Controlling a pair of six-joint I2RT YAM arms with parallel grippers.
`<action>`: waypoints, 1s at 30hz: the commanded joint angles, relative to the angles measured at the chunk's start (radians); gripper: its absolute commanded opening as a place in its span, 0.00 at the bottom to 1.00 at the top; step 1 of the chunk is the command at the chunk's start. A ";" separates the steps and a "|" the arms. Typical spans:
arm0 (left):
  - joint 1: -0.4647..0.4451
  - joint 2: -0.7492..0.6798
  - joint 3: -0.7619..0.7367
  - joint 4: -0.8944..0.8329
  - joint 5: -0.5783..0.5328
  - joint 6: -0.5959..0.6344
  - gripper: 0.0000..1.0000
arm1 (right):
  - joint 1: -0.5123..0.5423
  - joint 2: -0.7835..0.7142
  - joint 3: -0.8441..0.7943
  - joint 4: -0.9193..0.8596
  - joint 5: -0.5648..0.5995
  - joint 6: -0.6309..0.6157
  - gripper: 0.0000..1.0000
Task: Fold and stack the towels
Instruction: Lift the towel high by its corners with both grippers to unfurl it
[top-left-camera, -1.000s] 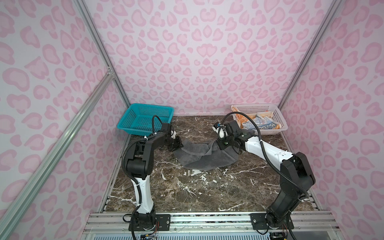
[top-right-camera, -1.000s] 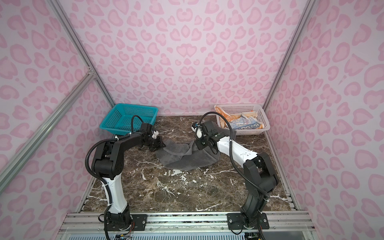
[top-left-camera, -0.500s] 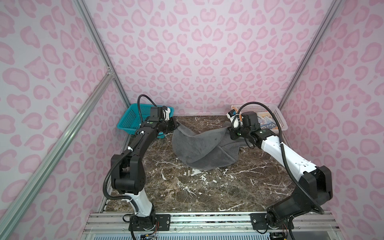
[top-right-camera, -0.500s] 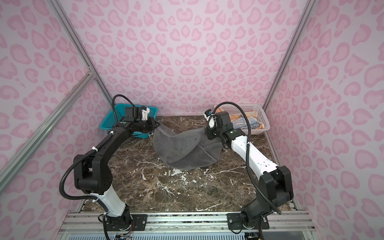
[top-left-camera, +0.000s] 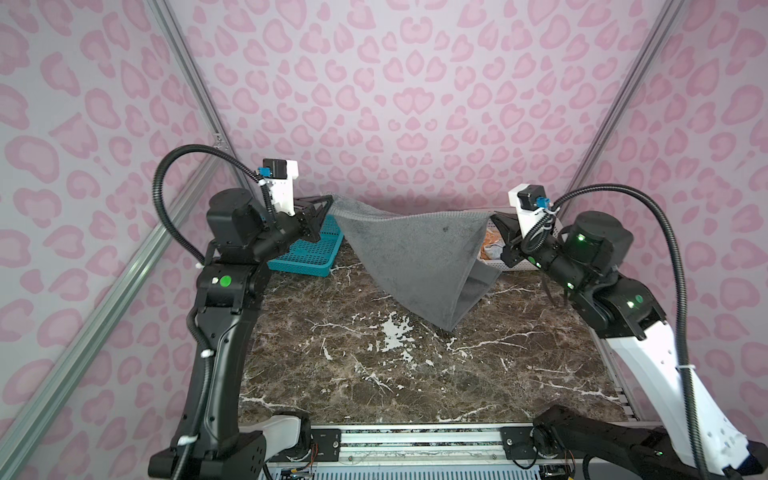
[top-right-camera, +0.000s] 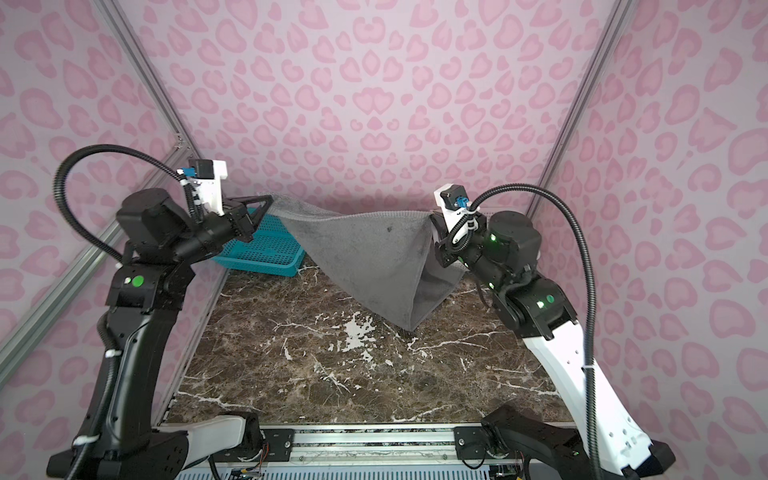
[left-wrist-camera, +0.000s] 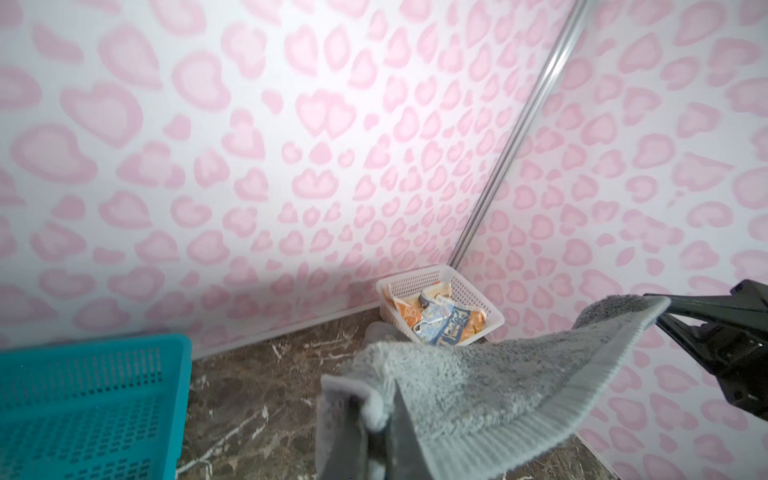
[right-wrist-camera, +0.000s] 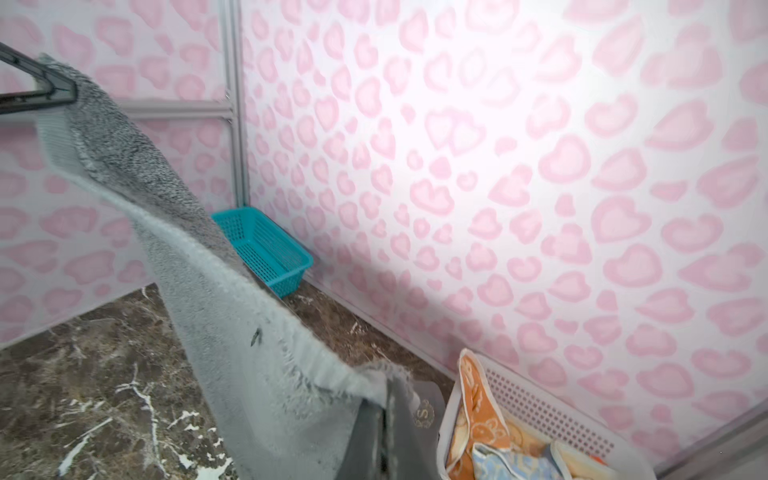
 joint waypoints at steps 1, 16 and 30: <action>0.003 -0.078 0.015 -0.001 0.013 0.055 0.03 | 0.068 -0.065 0.003 -0.026 0.067 -0.029 0.00; 0.003 0.420 0.216 0.118 -0.085 -0.030 0.03 | -0.272 0.408 0.156 0.109 -0.052 0.109 0.00; -0.004 0.563 0.668 0.066 0.070 -0.029 0.03 | -0.177 0.636 0.745 -0.100 -0.090 -0.037 0.00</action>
